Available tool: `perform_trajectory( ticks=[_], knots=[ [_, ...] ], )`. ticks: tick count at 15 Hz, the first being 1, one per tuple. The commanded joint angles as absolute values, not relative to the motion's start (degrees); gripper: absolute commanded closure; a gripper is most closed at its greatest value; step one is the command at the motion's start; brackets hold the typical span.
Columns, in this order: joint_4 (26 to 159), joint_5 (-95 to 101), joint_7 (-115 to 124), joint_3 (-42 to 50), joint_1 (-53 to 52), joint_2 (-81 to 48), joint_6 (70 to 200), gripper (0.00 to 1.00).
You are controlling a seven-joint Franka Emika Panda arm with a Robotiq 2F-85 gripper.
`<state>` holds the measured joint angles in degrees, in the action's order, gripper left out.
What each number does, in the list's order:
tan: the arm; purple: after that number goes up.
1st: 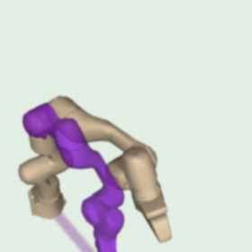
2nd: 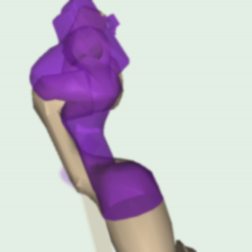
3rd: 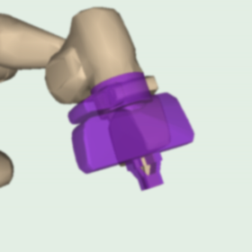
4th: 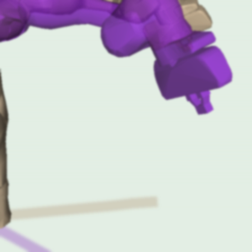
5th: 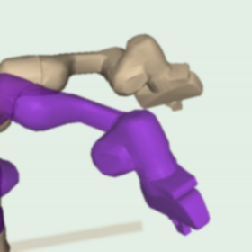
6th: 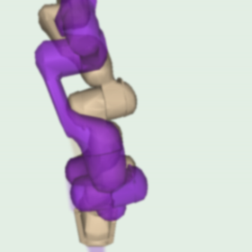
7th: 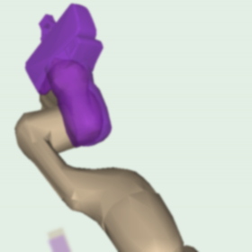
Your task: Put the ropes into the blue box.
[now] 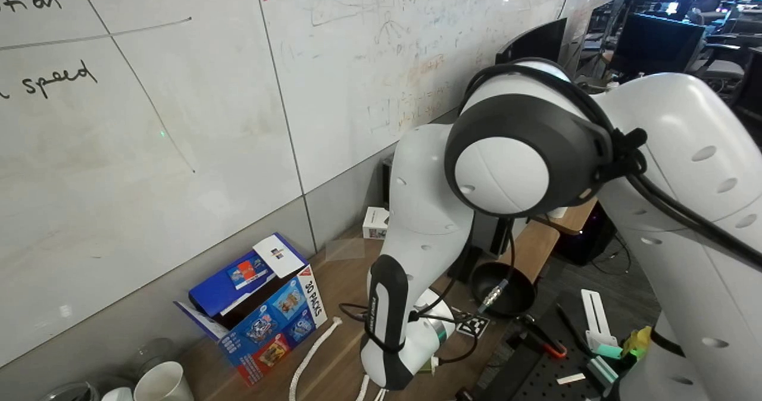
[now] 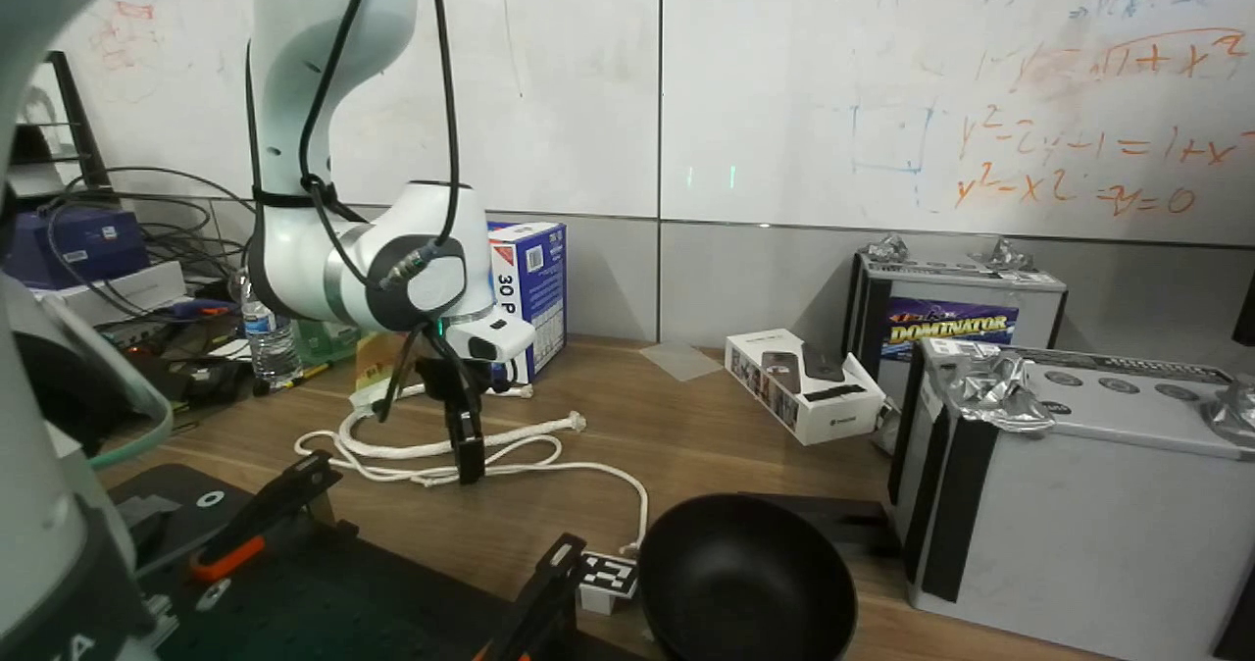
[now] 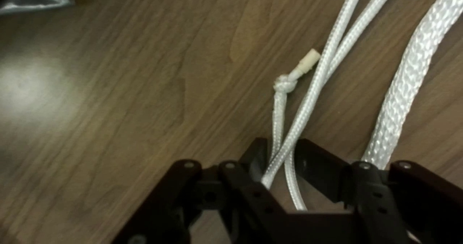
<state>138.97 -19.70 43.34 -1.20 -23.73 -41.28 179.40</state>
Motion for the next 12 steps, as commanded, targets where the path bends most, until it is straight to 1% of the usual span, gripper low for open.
perform_trajectory(
  ticks=[1, 3, 4, 5, 12],
  knots=[
    [138.8, -19.9, 41.7, -2.1, -21.9, -41.2, 179.2, 0.99],
    [138.5, -19.6, 41.1, -2.2, -21.1, -40.9, 178.8, 1.0],
    [138.2, -19.5, 40.5, -2.6, -20.3, -40.9, 178.7, 0.97],
    [137.9, -19.3, 39.7, -3.4, -19.0, -40.8, 178.8, 0.97],
    [131.7, -18.4, 26.6, -12.6, -7.3, -37.7, 178.1, 0.97]
  ],
)
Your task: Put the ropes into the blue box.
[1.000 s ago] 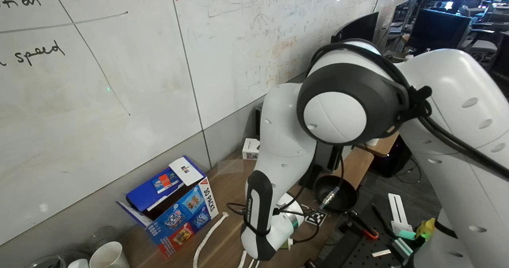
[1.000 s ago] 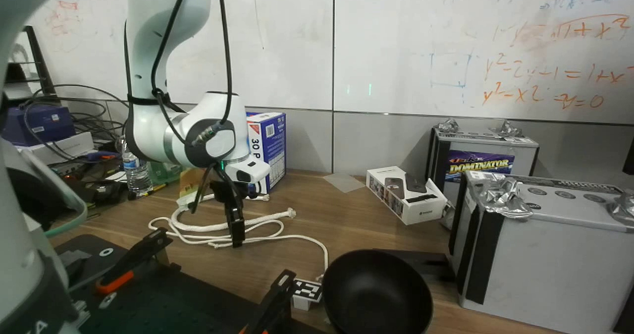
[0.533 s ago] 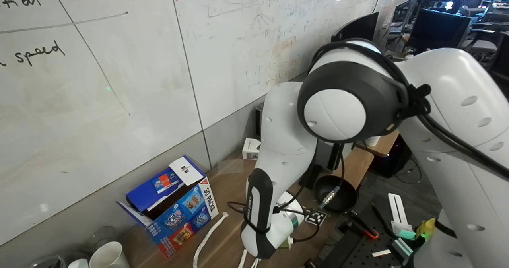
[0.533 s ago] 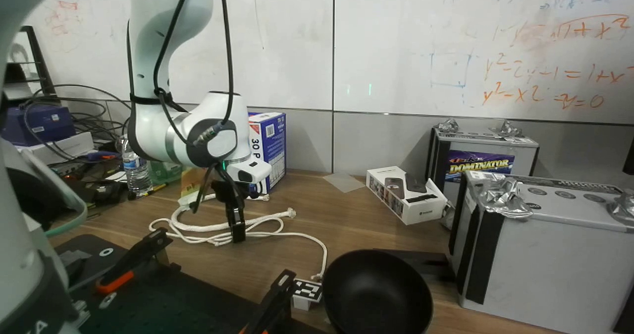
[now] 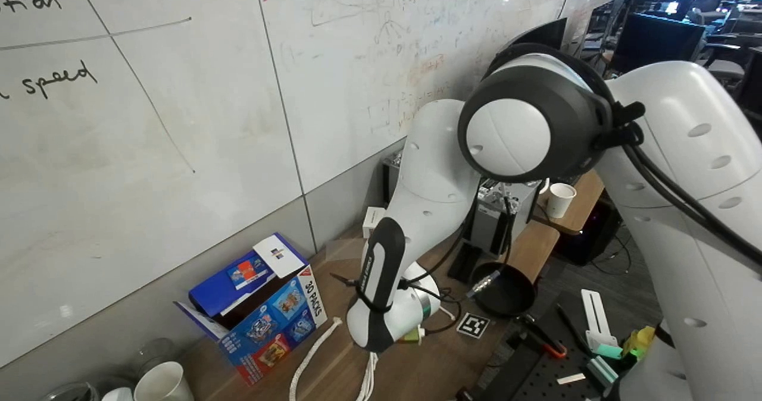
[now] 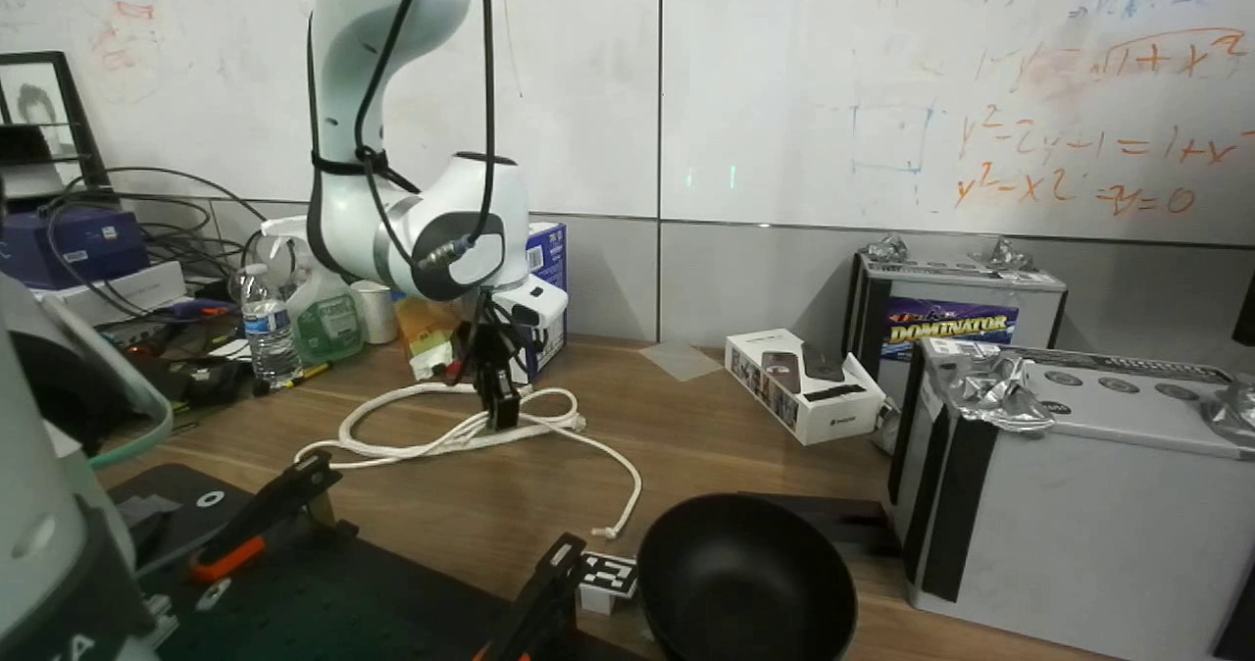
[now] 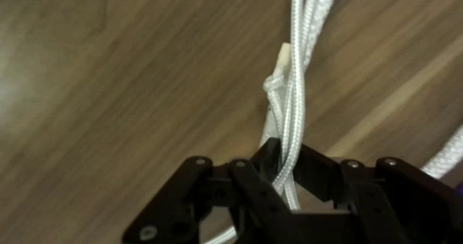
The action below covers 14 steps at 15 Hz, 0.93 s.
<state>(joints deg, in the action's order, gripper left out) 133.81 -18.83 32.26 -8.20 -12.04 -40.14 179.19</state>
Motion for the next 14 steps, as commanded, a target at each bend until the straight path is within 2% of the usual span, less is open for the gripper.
perform_trajectory(
  ticks=[1, 5, 8, 14],
  knots=[
    [130.8, -18.7, 24.7, -14.2, -5.8, -37.2, 177.9, 0.97],
    [130.9, -18.9, 18.7, -20.9, 0.0, -32.4, 177.9, 0.97],
    [133.6, -18.8, 16.5, -22.5, 0.4, -22.8, 172.5, 0.97],
    [130.8, -13.7, 19.7, -15.5, -9.0, -6.5, 154.7, 0.97]
  ],
)
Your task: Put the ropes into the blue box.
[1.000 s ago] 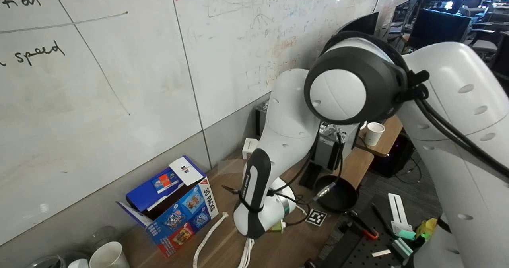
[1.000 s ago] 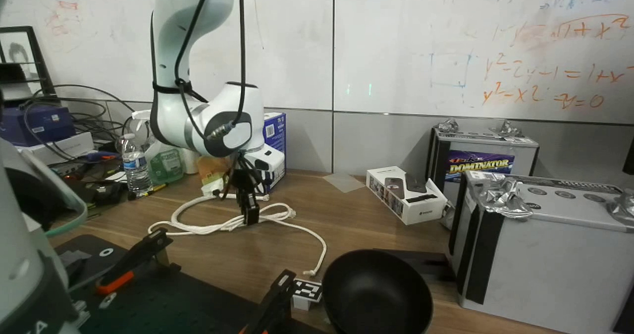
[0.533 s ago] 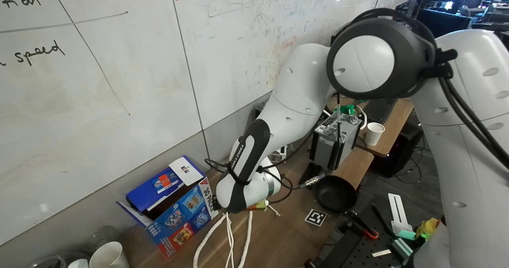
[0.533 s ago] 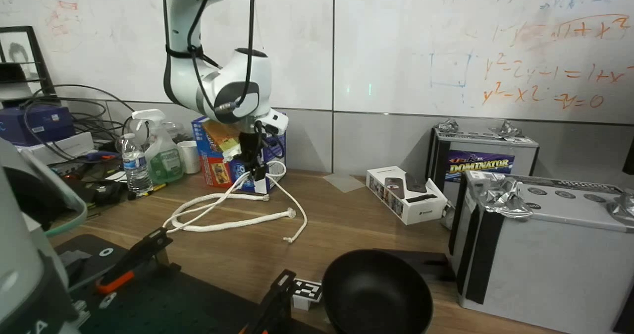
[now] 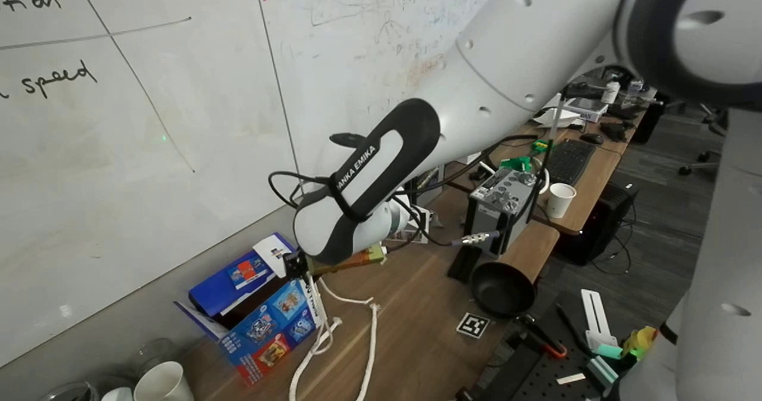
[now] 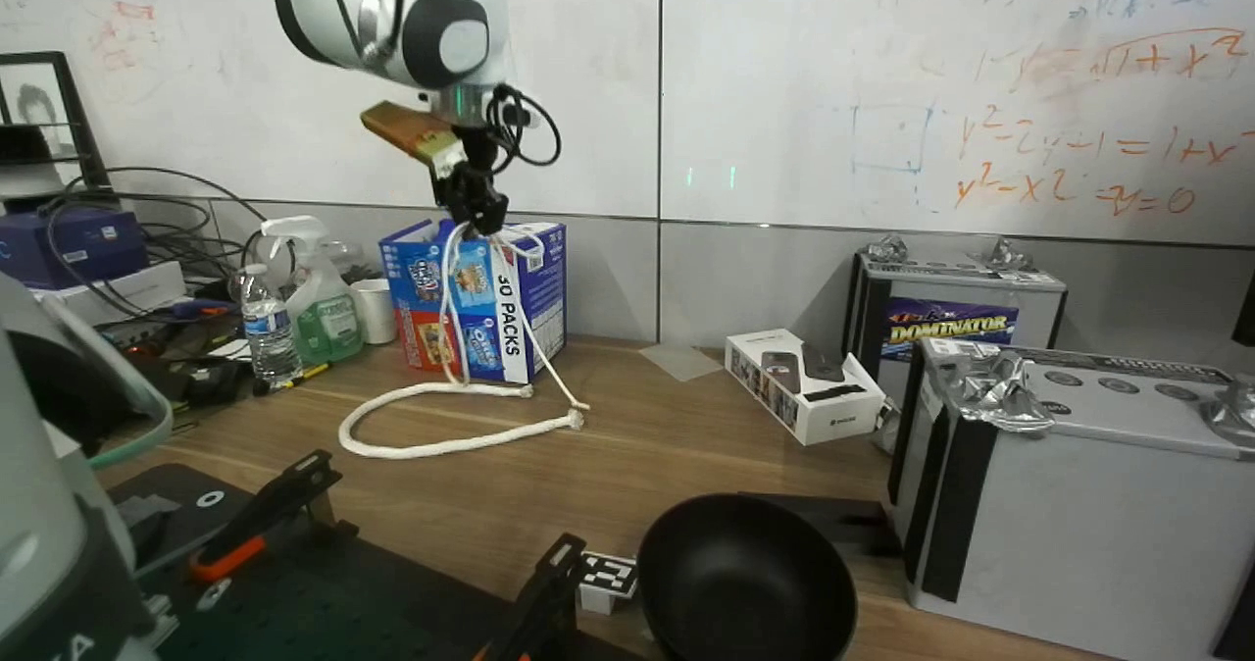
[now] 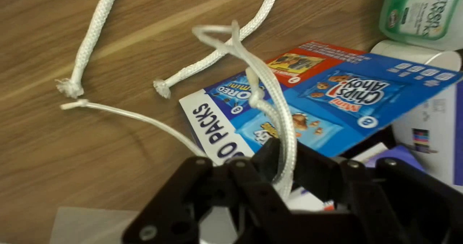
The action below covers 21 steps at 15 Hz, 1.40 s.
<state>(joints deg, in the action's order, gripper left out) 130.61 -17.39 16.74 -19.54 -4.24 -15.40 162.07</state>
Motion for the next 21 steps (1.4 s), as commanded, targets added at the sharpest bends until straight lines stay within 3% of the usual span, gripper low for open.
perform_trajectory(
  ticks=[1, 9, 21],
  knots=[
    [129.8, -11.8, 21.1, -14.9, -10.1, -4.3, 151.7, 0.97],
    [111.1, -0.8, 32.4, -16.2, -12.3, 3.9, 130.1, 0.97],
    [88.8, 1.7, 30.9, -16.4, -17.3, -13.6, 125.6, 0.97]
  ],
)
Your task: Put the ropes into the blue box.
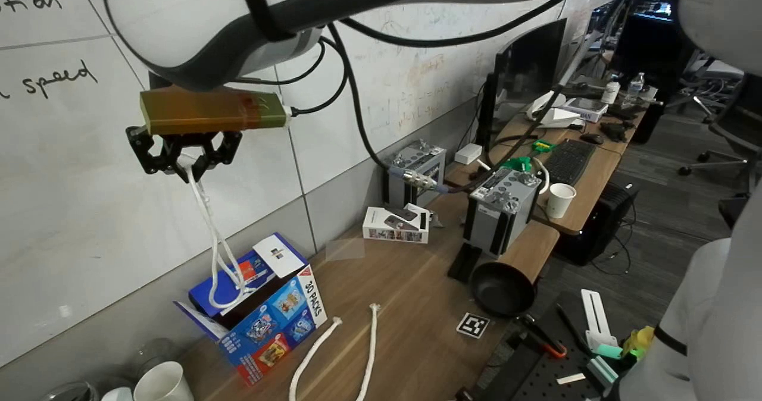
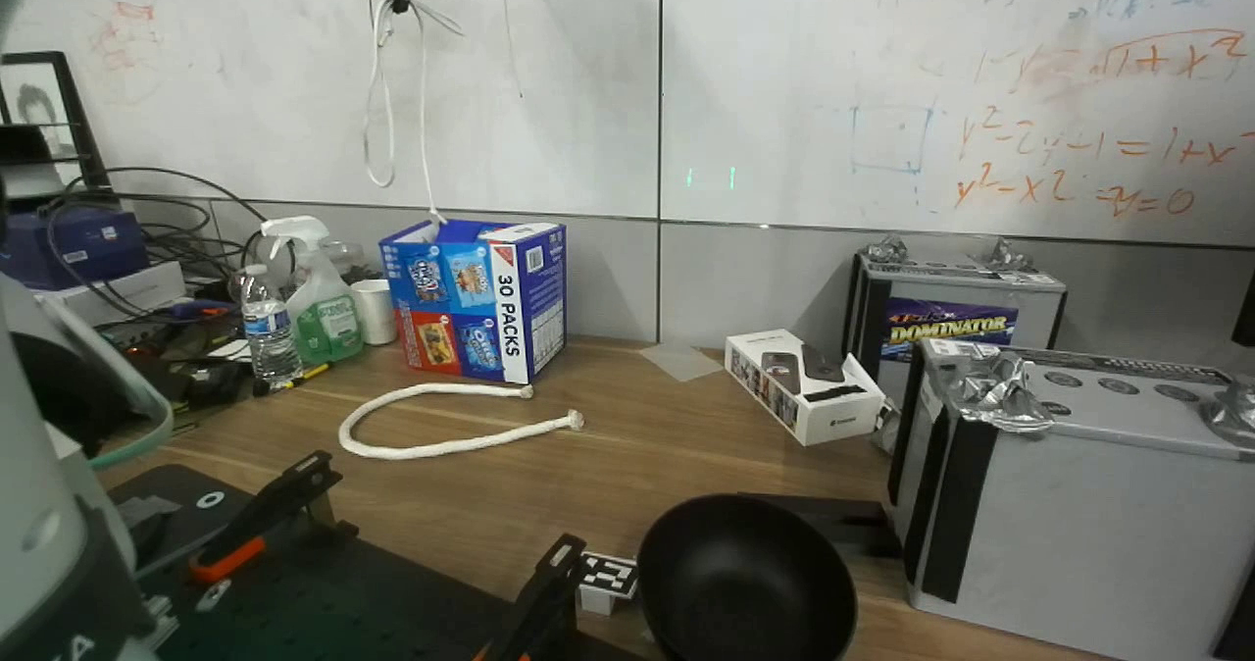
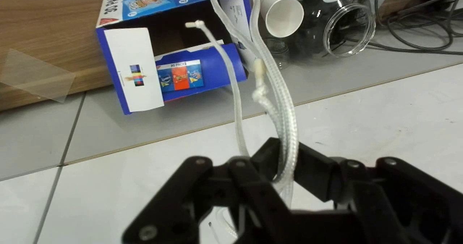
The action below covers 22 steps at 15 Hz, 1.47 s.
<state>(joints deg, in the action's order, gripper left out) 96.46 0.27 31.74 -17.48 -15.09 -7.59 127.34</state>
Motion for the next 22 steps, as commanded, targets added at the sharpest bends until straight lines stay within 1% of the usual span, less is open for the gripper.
perform_trajectory(
  ticks=[1, 6, 12, 18, 22],
  knots=[
    [87.2, 1.8, 30.6, -16.1, -17.9, -15.7, 125.8, 0.97],
    [82.4, 1.5, 28.9, -13.8, -20.1, -21.3, 125.3, 0.97],
    [80.7, 2.6, 27.9, -10.6, -21.1, -24.3, 126.4, 0.97],
    [84.0, 3.9, 25.5, -9.5, -21.1, -24.4, 129.9, 0.97],
    [87.4, 4.4, 23.4, -9.4, -21.3, -24.1, 134.9, 0.97]
  ],
)
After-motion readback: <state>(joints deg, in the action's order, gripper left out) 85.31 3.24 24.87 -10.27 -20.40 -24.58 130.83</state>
